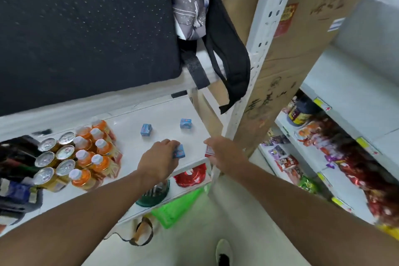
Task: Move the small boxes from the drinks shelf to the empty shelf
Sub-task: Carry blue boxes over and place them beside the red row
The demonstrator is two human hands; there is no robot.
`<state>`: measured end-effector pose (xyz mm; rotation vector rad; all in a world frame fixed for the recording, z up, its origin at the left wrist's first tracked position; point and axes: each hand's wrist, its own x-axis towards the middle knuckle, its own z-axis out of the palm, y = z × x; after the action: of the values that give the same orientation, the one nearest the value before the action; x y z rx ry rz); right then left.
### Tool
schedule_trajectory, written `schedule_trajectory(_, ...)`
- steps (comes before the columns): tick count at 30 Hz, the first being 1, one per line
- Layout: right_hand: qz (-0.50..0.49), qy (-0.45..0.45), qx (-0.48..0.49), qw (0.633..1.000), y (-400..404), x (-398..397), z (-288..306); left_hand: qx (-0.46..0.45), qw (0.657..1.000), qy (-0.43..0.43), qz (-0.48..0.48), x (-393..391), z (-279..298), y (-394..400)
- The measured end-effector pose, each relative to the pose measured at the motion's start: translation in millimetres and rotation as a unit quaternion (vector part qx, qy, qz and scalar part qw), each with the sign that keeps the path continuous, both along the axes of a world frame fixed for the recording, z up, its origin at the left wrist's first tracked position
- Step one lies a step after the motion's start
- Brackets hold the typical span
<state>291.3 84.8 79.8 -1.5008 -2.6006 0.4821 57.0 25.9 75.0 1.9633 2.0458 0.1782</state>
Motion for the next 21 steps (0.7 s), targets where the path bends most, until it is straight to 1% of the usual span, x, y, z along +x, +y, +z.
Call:
schedule_trajectory(5,-0.072,-0.006,-0.020,0.997,-41,17,10,0.008,0.996,-0.009,-0.089,18,9,-5)
schedule_trajectory(7,-0.118,-0.003,-0.022,0.993,-59,28,14,0.015,0.993,-0.017,-0.115,30,13,-4)
schedule_trajectory(10,-0.169,-0.027,-0.018,0.985,-87,51,23,0.035,0.987,-0.035,-0.155,53,17,-8)
schedule_trajectory(12,-0.198,-0.038,-0.012,0.979,-104,71,27,0.052,0.982,-0.050,-0.177,71,18,-12)
schedule_trajectory(17,-0.272,-0.047,-0.014,0.961,-140,121,50,0.060,0.966,-0.076,-0.238,128,26,-22)
schedule_trajectory(21,-0.327,-0.049,-0.005,0.944,-160,166,66,0.061,0.952,-0.059,-0.293,178,30,-18)
